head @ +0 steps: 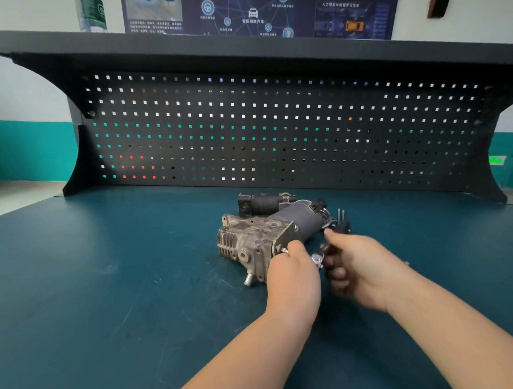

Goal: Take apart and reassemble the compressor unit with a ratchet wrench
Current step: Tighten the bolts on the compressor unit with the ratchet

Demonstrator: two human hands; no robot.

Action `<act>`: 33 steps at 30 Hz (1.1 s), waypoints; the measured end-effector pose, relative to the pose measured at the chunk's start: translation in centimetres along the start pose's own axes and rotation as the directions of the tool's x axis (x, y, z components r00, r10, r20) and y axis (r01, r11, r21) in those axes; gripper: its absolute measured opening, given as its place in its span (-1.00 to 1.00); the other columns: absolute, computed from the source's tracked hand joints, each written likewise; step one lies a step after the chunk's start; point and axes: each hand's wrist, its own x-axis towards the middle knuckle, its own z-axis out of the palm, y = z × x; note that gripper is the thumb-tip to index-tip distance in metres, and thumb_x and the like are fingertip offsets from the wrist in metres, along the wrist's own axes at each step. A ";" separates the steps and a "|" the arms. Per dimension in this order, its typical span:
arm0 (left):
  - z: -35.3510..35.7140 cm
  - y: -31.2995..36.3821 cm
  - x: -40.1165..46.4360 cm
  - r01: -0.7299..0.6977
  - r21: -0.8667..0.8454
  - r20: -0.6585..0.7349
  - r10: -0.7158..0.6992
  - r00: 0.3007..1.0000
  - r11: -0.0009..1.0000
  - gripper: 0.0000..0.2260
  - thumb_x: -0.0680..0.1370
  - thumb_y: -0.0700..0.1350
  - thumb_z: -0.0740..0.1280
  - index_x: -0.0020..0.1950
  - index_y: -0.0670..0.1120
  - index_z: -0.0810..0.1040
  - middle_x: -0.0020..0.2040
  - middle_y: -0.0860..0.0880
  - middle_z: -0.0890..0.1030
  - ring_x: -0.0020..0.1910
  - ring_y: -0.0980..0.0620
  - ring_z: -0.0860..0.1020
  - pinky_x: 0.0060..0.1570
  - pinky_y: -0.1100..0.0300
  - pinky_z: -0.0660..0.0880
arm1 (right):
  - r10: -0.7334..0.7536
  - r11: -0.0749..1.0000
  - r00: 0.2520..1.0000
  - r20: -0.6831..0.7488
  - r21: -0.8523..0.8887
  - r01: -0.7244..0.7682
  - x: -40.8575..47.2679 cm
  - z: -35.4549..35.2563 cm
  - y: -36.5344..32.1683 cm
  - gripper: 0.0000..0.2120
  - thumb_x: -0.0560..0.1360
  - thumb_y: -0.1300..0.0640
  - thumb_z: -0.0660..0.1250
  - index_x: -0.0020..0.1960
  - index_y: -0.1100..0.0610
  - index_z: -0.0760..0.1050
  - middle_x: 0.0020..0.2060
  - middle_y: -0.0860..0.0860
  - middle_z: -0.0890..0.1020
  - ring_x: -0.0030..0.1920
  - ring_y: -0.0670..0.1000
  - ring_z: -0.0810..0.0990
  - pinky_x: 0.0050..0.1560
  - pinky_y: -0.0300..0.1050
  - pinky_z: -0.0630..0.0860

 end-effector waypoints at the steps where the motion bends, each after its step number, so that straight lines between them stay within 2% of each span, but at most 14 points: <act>1: 0.1 -0.4 0.4 -0.020 0.001 -0.002 0.020 1.000 1.000 -0.63 0.63 -0.09 0.04 0.16 -0.35 0.46 0.15 -0.35 0.52 0.14 -0.27 0.50 0.04 0.03 0.47 | 0.071 0.996 0.997 0.033 0.046 -0.072 -0.1 0.0 0.3 -0.66 0.61 -0.01 0.16 -0.28 0.12 0.31 -0.61 -0.02 0.35 -0.68 -0.11 0.17 -0.64 -0.36 0.10; 3: 0.0 -0.4 0.2 -0.032 0.021 0.004 0.032 0.999 0.999 -0.62 0.63 -0.08 0.04 0.15 -0.35 0.47 0.14 -0.35 0.53 0.14 -0.27 0.51 0.04 0.03 0.48 | 0.036 0.994 0.999 0.033 0.102 -0.040 0.1 0.2 0.5 -0.66 0.61 -0.01 0.17 -0.29 0.13 0.31 -0.62 -0.02 0.33 -0.69 -0.11 0.15 -0.65 -0.35 0.07; 5: 0.1 -0.4 0.2 -0.035 0.044 -0.003 0.035 0.999 0.998 -0.62 0.63 -0.07 0.04 0.13 -0.33 0.49 0.13 -0.33 0.54 0.13 -0.26 0.51 0.04 0.03 0.47 | -0.242 0.970 0.970 -0.029 0.010 0.242 0.0 0.5 0.2 -0.65 0.62 -0.01 0.16 -0.26 0.17 0.36 -0.63 -0.02 0.34 -0.68 -0.09 0.18 -0.60 -0.29 0.12; 8: 0.0 -0.4 0.4 -0.039 0.037 0.008 0.039 0.999 0.999 -0.68 0.62 -0.08 0.00 -0.05 -0.17 0.50 0.01 -0.24 0.56 0.03 -0.17 0.52 -0.01 0.04 0.40 | -0.744 0.551 0.652 0.147 -0.418 0.722 -1.1 0.4 -0.5 -0.72 0.60 -0.06 0.16 -0.21 0.05 0.42 -0.57 -0.08 0.45 -0.55 -0.15 0.36 -0.44 -0.28 0.32; 10: 0.2 -0.4 0.5 -0.021 0.009 0.018 0.021 1.000 1.000 -0.75 0.62 -0.16 0.00 -0.09 -0.13 0.43 -0.02 -0.20 0.54 -0.02 -0.11 0.50 -0.08 0.09 0.34 | -0.798 0.300 0.484 0.359 -0.460 0.836 -1.8 0.2 -0.4 -0.82 0.58 -0.07 0.15 -0.18 -0.09 0.39 -0.47 -0.12 0.54 -0.47 -0.16 0.46 -0.38 -0.42 0.35; 12: 0.3 -0.5 0.7 -0.004 0.007 -0.021 0.005 1.000 1.000 -0.77 0.62 -0.21 -0.01 -0.13 -0.14 0.39 -0.08 -0.15 0.51 -0.10 -0.04 0.48 -0.25 0.24 0.28 | -0.793 0.304 0.494 0.355 -0.473 0.827 -1.7 0.1 -0.3 -0.82 0.57 -0.10 0.14 -0.18 -0.10 0.38 -0.47 -0.16 0.54 -0.46 -0.19 0.46 -0.39 -0.44 0.34; 15: 0.1 -0.4 0.5 0.002 0.007 0.006 -0.002 1.000 1.000 -0.71 0.62 -0.17 -0.02 -0.23 -0.13 0.40 -0.20 -0.05 0.46 -0.26 0.03 0.38 -0.37 0.20 0.19 | -0.698 0.582 0.704 0.130 -0.468 0.664 -1.0 0.5 -0.5 -0.70 0.58 -0.10 0.13 -0.19 0.09 0.39 -0.58 -0.11 0.45 -0.56 -0.16 0.36 -0.42 -0.26 0.32; 18: 0.4 -0.3 0.6 0.011 -0.034 0.001 -0.011 1.000 0.999 -0.72 0.62 -0.17 -0.01 -0.22 -0.11 0.40 -0.07 -0.17 0.52 -0.05 -0.13 0.48 -0.19 0.23 0.27 | -0.292 0.951 0.956 -0.040 -0.119 0.285 0.0 0.3 0.0 -0.66 0.62 0.00 0.15 -0.24 0.19 0.36 -0.62 -0.02 0.36 -0.66 -0.08 0.22 -0.57 -0.28 0.17; 20: 0.2 -0.3 0.5 0.017 -0.049 -0.018 -0.018 1.000 0.999 -0.70 0.62 -0.14 0.00 -0.26 -0.10 0.39 -0.02 -0.22 0.54 -0.07 -0.14 0.46 -0.15 0.22 0.27 | 0.000 0.991 1.000 0.003 0.137 0.000 0.1 0.3 0.5 -0.67 0.61 0.03 0.18 -0.29 0.15 0.32 -0.61 -0.01 0.32 -0.69 -0.11 0.18 -0.65 -0.36 0.11; 22: 0.3 -0.3 0.5 0.019 -0.063 -0.010 -0.020 1.000 0.998 -0.70 0.62 -0.12 0.01 -0.12 -0.20 0.48 -0.02 -0.25 0.54 -0.07 -0.17 0.47 -0.15 0.18 0.30 | 0.038 0.971 0.999 0.027 0.234 -0.043 0.2 0.5 0.8 -0.67 0.60 0.05 0.19 -0.29 0.14 0.31 -0.61 -0.02 0.31 -0.71 -0.12 0.15 -0.68 -0.37 0.09; 24: 0.3 -0.2 0.5 0.015 -0.061 -0.008 -0.016 1.000 0.998 -0.67 0.62 -0.13 0.00 0.04 -0.26 0.50 0.07 -0.28 0.55 0.07 -0.21 0.50 -0.07 0.11 0.38 | -0.207 0.968 0.978 -0.032 0.142 0.209 0.3 0.7 0.6 -0.67 0.62 0.03 0.17 -0.27 0.16 0.34 -0.63 -0.02 0.30 -0.69 -0.09 0.17 -0.65 -0.32 0.10; 27: 0.3 -0.5 0.7 0.024 -0.037 0.010 -0.023 1.000 0.999 -0.69 0.61 -0.13 -0.03 -0.12 -0.17 0.46 -0.02 -0.16 0.53 -0.05 -0.12 0.44 -0.09 0.15 0.30 | -0.732 0.626 0.678 0.076 -0.320 0.711 -1.0 0.7 0.0 -0.70 0.61 -0.05 0.15 -0.23 0.08 0.38 -0.60 -0.10 0.40 -0.57 -0.14 0.32 -0.51 -0.33 0.27; 29: 0.4 -0.5 0.9 0.022 -0.041 -0.011 -0.023 1.000 0.999 -0.74 0.62 -0.17 -0.02 -0.21 -0.10 0.35 -0.05 -0.15 0.50 -0.10 -0.11 0.42 -0.21 0.17 0.19 | -0.830 0.340 0.484 0.278 -0.437 0.833 -1.8 0.6 0.0 -0.80 0.59 -0.06 0.15 -0.18 -0.05 0.38 -0.52 -0.18 0.49 -0.50 -0.20 0.42 -0.43 -0.46 0.31; 33: 0.5 -0.7 0.7 -0.004 -0.061 -0.053 0.000 0.999 0.998 -0.72 0.63 -0.18 -0.03 -0.06 -0.20 0.46 -0.08 -0.13 0.53 -0.13 -0.04 0.47 -0.26 0.20 0.32 | -0.782 0.479 0.597 0.179 -0.439 0.760 -1.3 0.7 0.1 -0.76 0.56 -0.13 0.13 -0.20 -0.04 0.40 -0.55 -0.16 0.44 -0.52 -0.18 0.39 -0.42 -0.36 0.31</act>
